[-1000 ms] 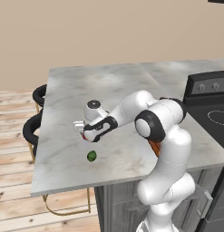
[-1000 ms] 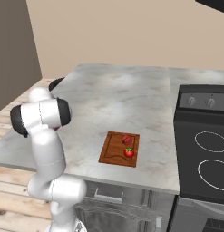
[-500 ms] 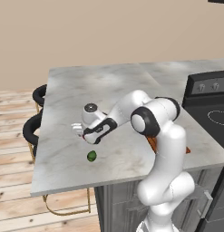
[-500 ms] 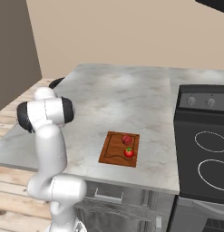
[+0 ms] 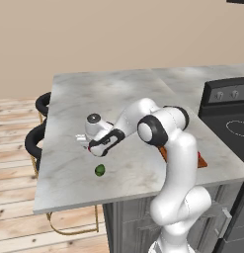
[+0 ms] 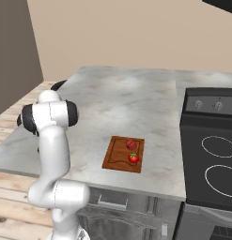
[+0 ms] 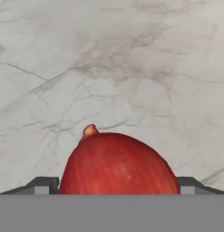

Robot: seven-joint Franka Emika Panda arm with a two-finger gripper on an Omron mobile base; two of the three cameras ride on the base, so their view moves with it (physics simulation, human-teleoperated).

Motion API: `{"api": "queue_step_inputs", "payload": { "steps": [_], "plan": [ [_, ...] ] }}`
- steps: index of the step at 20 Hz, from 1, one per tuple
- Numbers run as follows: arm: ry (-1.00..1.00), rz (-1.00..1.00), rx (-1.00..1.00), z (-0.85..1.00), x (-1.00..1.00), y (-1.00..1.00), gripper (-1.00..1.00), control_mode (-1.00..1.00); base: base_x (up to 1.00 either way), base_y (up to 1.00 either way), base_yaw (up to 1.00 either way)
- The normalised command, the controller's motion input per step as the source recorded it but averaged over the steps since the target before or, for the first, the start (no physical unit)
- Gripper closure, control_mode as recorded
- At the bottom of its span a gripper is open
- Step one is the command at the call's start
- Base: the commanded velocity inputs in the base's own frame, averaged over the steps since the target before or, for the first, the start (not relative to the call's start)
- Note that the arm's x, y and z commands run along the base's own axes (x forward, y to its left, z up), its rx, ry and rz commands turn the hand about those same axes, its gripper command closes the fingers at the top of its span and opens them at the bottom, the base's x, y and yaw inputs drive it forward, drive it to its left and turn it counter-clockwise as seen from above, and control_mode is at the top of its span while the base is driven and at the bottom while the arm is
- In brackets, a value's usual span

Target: Place the avocado, onion, tomato, and bell pepper on the cutting board.

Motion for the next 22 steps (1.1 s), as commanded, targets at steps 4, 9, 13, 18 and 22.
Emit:
{"api": "queue_step_inputs", "payload": {
  "steps": [4,9,13,18,22],
  "plan": [
    [0.0,0.0,0.0,-0.03,0.08,0.03,1.0,-1.0,0.0,0.0,0.0],
    [-0.01,-0.01,0.0,0.04,-0.02,-0.05,1.0,-1.0,0.0,0.0,0.0],
    [0.0,-0.04,0.0,0.37,-0.04,-0.24,1.0,-1.0,0.0,0.0,0.0],
    [0.0,-0.07,0.01,0.43,-0.17,-0.44,1.0,-1.0,0.0,0.0,0.0],
    [0.0,-0.05,0.05,0.51,-0.17,-0.43,1.0,-1.0,0.0,0.0,0.0]
  ]
}}
